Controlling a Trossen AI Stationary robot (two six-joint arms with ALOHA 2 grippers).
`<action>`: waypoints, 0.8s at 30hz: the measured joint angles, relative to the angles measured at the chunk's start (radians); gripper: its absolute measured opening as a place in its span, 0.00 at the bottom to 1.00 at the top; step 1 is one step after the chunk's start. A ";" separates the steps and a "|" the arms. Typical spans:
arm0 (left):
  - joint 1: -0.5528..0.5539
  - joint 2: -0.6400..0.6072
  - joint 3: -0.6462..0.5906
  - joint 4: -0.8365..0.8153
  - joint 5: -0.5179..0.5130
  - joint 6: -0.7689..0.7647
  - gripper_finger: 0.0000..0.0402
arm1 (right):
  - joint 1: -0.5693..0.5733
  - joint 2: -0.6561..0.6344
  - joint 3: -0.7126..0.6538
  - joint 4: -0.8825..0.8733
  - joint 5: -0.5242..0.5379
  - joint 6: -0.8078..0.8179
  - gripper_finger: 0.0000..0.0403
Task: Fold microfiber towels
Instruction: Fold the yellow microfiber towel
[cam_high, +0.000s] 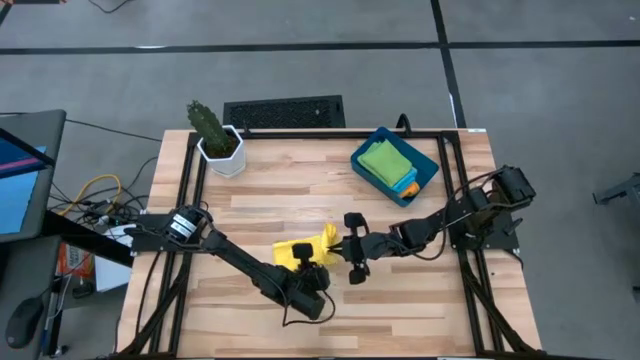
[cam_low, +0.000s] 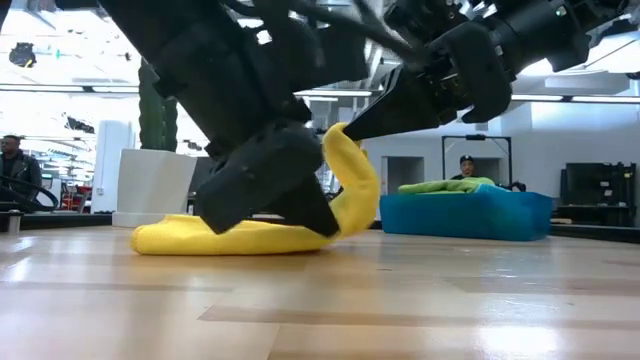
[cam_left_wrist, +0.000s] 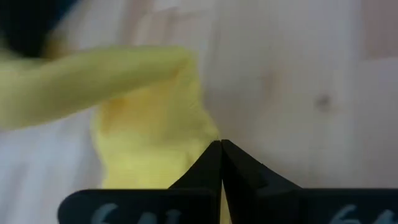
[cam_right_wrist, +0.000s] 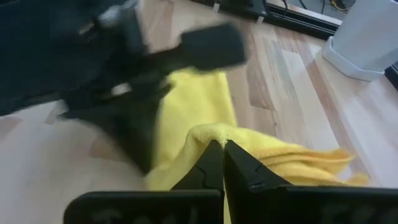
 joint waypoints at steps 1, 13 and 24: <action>-0.006 -0.006 0.006 -0.041 -0.029 -0.017 0.00 | 0.002 0.000 0.000 0.000 0.000 0.000 0.04; -0.133 -0.094 0.024 -0.257 -0.104 -0.132 0.00 | 0.004 0.000 0.000 0.012 0.000 -0.009 0.05; -0.281 -0.094 -0.176 -0.859 -0.284 -1.285 0.00 | 0.004 -0.001 0.000 0.068 -0.026 -0.026 0.05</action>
